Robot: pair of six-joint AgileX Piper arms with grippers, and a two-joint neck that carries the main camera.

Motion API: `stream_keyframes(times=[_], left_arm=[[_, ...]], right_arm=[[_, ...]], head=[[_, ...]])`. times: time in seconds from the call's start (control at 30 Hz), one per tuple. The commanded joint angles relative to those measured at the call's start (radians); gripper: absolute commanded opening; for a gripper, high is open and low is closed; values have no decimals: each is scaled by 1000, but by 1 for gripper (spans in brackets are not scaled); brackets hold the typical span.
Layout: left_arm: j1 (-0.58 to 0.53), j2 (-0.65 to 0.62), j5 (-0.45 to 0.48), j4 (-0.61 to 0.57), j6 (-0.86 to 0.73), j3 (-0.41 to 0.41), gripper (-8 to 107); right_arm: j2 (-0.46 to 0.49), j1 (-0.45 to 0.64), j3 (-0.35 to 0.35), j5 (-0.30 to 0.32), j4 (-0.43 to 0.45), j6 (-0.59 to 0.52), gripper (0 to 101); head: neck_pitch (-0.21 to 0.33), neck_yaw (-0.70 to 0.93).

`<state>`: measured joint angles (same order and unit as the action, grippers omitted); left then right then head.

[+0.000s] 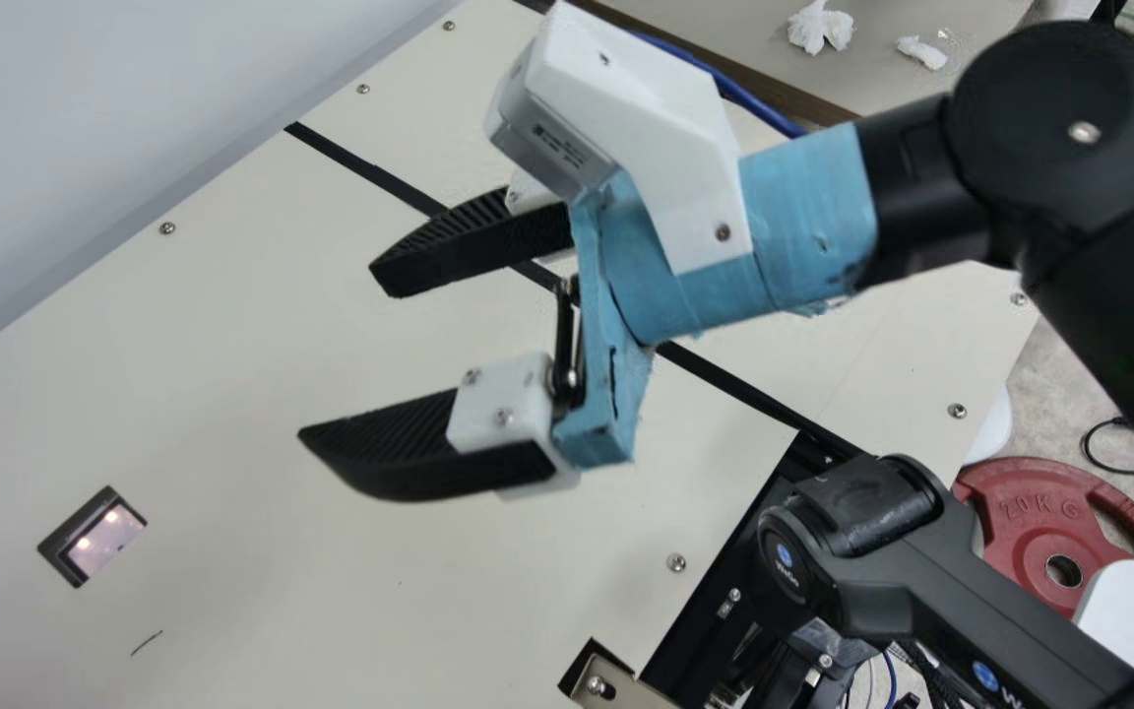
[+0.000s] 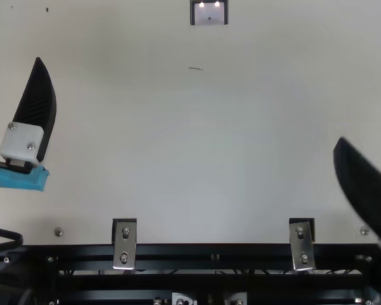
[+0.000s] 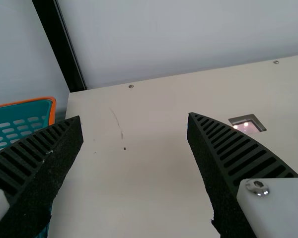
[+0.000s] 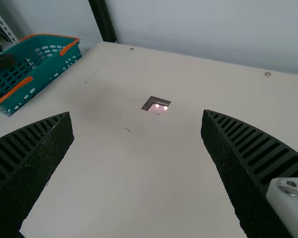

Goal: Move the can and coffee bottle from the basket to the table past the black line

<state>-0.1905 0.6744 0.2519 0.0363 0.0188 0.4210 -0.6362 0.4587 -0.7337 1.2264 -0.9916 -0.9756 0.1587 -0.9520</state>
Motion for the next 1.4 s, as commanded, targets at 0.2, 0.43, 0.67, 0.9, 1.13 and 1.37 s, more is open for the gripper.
stream_keyframes(times=[0.2,0.43,0.67,0.9,1.13,1.37], left_arm=[[0,0,0,0,0,0,90],[0,0,0,0,0,0,90],[0,0,0,0,0,0,90],[0,0,0,0,0,0,90],[0,0,0,0,0,0,90],[0,0,0,0,0,0,90]], right_arm=[[39,-18,-11,-3,29,71,101],[37,-38,-19,-20,36,98,101],[-13,-78,-37,-70,-40,152,101],[-50,-116,-46,-20,-82,171,101],[-54,-175,-40,-6,-81,200,101],[-54,-186,-41,-5,-82,206,101]], head=[[26,-25],[26,-25],[26,-25],[26,-25],[26,-25],[26,-25]])
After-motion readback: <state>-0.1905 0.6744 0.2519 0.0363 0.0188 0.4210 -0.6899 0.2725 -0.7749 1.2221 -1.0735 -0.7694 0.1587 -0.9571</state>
